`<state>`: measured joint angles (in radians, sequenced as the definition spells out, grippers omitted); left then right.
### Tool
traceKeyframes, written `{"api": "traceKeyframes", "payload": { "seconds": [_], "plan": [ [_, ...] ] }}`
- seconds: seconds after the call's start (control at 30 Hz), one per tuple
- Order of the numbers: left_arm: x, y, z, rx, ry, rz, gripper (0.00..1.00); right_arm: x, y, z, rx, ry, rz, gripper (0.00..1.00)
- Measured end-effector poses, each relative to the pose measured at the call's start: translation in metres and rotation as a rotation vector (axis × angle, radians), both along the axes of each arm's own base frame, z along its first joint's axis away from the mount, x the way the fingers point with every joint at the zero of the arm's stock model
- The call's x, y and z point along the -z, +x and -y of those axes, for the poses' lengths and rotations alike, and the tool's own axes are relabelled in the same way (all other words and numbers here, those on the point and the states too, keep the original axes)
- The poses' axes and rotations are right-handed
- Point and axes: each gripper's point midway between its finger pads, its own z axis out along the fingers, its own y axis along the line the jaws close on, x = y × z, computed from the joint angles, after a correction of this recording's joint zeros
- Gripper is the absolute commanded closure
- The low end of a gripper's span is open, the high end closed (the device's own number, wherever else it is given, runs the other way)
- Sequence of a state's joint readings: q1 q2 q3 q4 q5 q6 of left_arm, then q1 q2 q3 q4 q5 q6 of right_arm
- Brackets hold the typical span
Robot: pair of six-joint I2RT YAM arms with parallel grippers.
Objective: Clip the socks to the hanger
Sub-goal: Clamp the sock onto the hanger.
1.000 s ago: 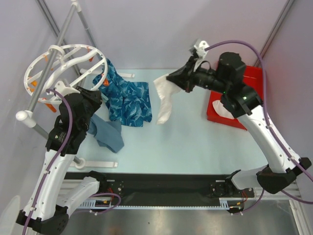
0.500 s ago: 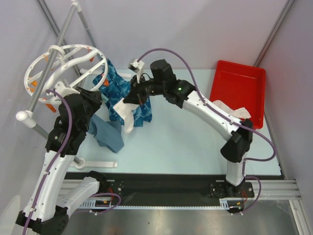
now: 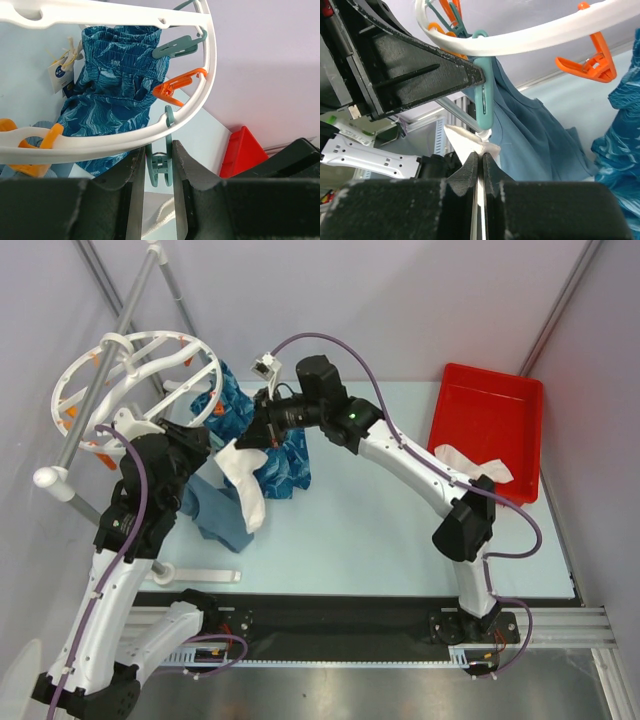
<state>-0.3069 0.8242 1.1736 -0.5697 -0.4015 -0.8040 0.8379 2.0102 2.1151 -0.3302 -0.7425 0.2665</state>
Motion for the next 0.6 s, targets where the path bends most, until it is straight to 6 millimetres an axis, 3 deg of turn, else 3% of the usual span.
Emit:
{"api": "traceKeyframes", "payload": {
  "seconds": [0.33, 0.6],
  "plan": [
    [-0.001, 0.0, 0.002, 0.01, -0.005, 0.006, 1.0, 0.019, 0.009, -0.009, -0.009, -0.005, -0.083, 1.0],
    [-0.002, 0.0, 0.002, 0.011, -0.005, 0.007, 1.0, 0.015, 0.014, -0.008, 0.0, 0.012, -0.094, 1.0]
  ]
}}
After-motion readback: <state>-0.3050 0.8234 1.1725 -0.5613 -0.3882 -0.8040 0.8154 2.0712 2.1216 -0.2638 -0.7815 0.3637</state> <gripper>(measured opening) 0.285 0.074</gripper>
